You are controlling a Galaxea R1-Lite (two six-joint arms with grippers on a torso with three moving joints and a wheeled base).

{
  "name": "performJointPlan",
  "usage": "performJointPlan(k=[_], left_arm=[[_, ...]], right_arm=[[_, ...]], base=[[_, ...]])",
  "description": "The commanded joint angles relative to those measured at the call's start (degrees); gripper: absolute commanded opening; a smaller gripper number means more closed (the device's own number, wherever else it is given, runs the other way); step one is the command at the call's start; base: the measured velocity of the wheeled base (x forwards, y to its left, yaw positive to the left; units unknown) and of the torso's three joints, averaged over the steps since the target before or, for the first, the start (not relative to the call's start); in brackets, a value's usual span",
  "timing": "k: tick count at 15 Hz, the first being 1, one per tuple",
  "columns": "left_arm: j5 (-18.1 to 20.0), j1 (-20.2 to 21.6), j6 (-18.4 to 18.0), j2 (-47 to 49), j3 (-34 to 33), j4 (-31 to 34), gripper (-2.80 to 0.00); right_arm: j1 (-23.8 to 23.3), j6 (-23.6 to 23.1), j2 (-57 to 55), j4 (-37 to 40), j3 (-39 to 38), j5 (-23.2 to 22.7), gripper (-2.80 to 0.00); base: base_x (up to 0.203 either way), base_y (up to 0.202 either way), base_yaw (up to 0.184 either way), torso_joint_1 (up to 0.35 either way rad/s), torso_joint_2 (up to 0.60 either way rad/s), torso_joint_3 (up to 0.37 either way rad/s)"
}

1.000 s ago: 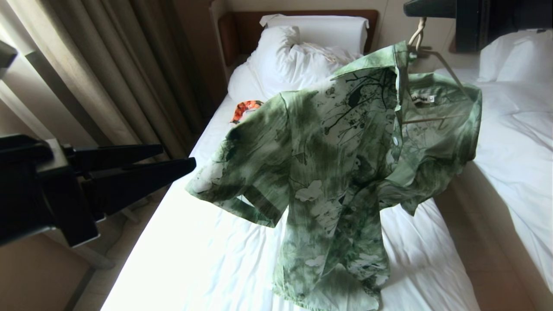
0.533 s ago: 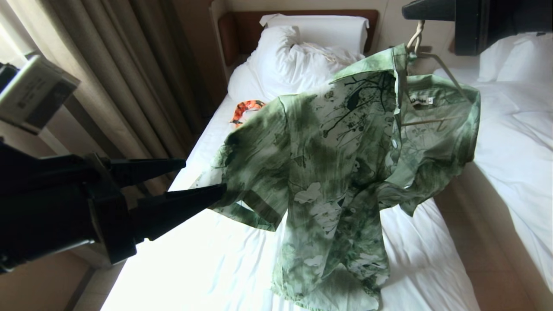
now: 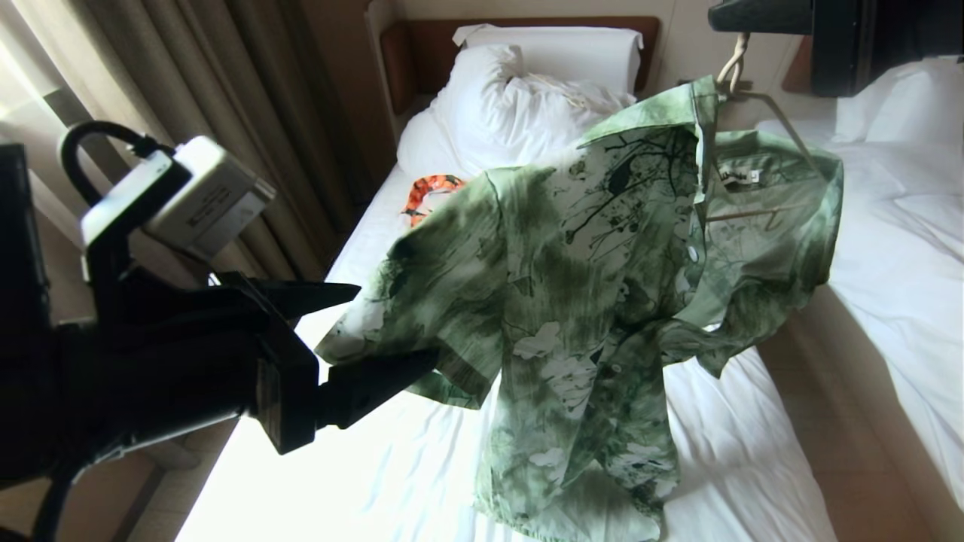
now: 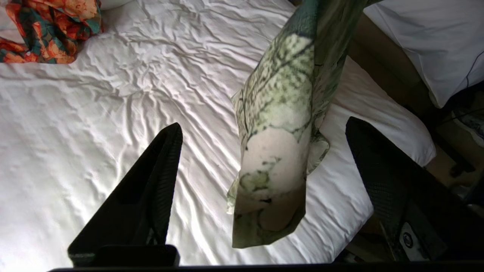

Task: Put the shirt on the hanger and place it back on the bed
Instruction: Take the clothes hanger out of the clothes

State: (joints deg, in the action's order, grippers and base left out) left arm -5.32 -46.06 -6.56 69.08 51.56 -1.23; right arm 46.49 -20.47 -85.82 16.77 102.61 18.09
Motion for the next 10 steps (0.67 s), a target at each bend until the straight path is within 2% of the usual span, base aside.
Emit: performJointPlan(k=[1, 7, 8, 10], left_arm=[[0.0, 0.0, -0.1, 2.0, 0.4, -2.4, -2.80], [-0.5, 0.2, 0.2, 1.5, -1.3, -4.4, -2.80], [-1.6, 0.1, 1.0, 1.4, -0.7, -3.8, -2.80], [-6.3, -1.1, 4.3, -0.1, -0.4, -0.7, -2.80]], right_arm=[[0.1, -0.1, 1.4, 0.1, -1.7, 0.1, -2.80], [-0.1, -0.2, 2.5, -0.3, -1.9, 0.3, -2.80], [-0.2, -0.2, 2.8, -0.3, -1.9, 0.3, -2.80], [-0.7, -0.2, 3.8, -0.1, -1.9, 0.3, -2.80]], base=[[0.000, 0.000, 0.000, 0.000, 0.00, 0.000], [0.000, 0.000, 0.000, 0.000, 0.00, 0.000], [0.000, 0.000, 0.000, 0.000, 0.00, 0.000], [0.000, 0.000, 0.000, 0.000, 0.00, 0.000]])
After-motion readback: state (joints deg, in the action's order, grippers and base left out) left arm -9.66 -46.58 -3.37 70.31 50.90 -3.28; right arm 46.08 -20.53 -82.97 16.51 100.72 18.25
